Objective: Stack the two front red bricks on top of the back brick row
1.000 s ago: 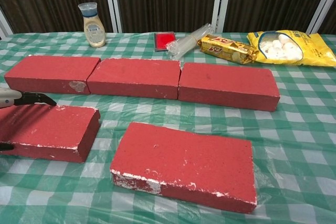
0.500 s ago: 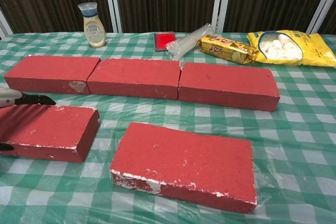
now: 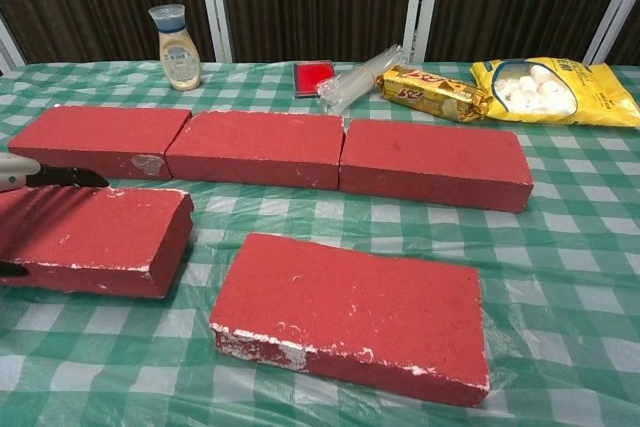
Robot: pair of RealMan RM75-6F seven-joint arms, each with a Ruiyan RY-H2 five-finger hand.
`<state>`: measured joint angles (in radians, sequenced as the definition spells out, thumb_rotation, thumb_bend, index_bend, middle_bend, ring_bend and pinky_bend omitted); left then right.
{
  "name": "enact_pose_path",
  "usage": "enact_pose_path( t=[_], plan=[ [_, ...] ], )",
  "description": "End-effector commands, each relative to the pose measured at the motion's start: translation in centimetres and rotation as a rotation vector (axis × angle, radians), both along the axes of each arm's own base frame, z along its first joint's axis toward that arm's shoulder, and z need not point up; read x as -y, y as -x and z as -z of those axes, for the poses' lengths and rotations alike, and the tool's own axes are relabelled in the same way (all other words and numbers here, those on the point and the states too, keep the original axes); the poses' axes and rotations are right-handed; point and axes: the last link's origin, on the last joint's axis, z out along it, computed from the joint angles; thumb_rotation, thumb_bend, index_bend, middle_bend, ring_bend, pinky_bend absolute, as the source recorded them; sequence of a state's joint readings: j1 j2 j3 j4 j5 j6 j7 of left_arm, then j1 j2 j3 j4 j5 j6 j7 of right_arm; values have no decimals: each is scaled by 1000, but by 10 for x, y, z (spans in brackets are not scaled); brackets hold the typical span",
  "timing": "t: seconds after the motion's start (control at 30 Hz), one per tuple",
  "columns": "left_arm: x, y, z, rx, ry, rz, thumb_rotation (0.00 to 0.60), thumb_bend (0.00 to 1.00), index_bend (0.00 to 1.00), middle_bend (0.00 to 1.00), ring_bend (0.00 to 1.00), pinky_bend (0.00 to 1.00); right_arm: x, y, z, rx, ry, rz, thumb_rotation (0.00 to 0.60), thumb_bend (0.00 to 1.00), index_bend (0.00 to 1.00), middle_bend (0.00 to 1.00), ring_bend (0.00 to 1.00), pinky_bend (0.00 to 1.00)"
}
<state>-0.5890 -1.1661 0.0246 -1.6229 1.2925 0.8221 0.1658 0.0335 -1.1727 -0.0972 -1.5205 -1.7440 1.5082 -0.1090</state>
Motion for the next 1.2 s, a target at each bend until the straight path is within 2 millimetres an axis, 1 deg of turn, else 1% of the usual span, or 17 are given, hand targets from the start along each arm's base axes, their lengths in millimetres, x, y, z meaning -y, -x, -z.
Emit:
enact_pose_path(
  t=[0.03, 0.13, 0.2, 0.27, 0.3, 0.43, 0.6, 0.77, 0.9, 1.0, 1.1, 1.2],
  plan=[
    [-1, -11, -9, 11, -22, 32, 600, 313, 53, 626, 619, 509, 0, 0, 0, 0, -2, 2, 600, 63, 0, 0, 0, 0],
    [-1, -13, -10, 12, -25, 37, 600, 313, 55, 626, 619, 509, 1, 0, 0, 0, -2, 3, 600, 63, 0, 0, 0, 0],
    [-6, -22, -14, 18, -37, 50, 600, 311, 59, 627, 619, 509, 2, 1, 0, 1, -1, 7, 600, 62, 0, 0, 0, 0],
    [-25, -43, -21, 47, -65, 71, 600, 310, 61, 628, 619, 509, 5, 2, -2, 4, 6, 18, 600, 62, 0, 0, 0, 0],
    [-33, -51, -23, 49, -70, 70, 600, 309, 61, 629, 620, 510, 7, 3, -2, 3, 6, 23, 600, 62, 0, 0, 0, 0],
    [-57, -71, -27, 50, -93, 77, 600, 309, 62, 628, 620, 510, 11, 4, -2, 2, 5, 39, 600, 62, 0, 0, 0, 0],
    [-86, -94, -22, 46, -86, 84, 600, 310, 62, 629, 620, 509, 14, 6, -4, -2, 21, 54, 600, 62, 0, 0, 0, 0],
    [-113, -106, -7, 36, -52, 65, 600, 309, 63, 629, 620, 508, 15, 7, -6, -4, 43, 66, 600, 62, 0, 0, 0, 0],
    [-140, -112, 3, 14, -39, 39, 600, 310, 66, 628, 620, 508, 15, 8, -8, -8, 67, 76, 600, 62, 0, 0, 0, 0],
    [-155, -114, 8, 5, -50, 24, 600, 309, 68, 628, 620, 508, 16, 9, -8, -14, 70, 86, 600, 62, 0, 0, 0, 0],
    [-165, -116, 11, 6, -59, 13, 600, 310, 70, 629, 621, 507, 17, 11, -8, -22, 70, 98, 600, 62, 0, 0, 0, 0],
    [-170, -116, 14, 2, -63, 3, 600, 310, 70, 629, 620, 504, 18, 13, -8, -25, 72, 106, 600, 62, 0, 0, 0, 0]
  ],
)
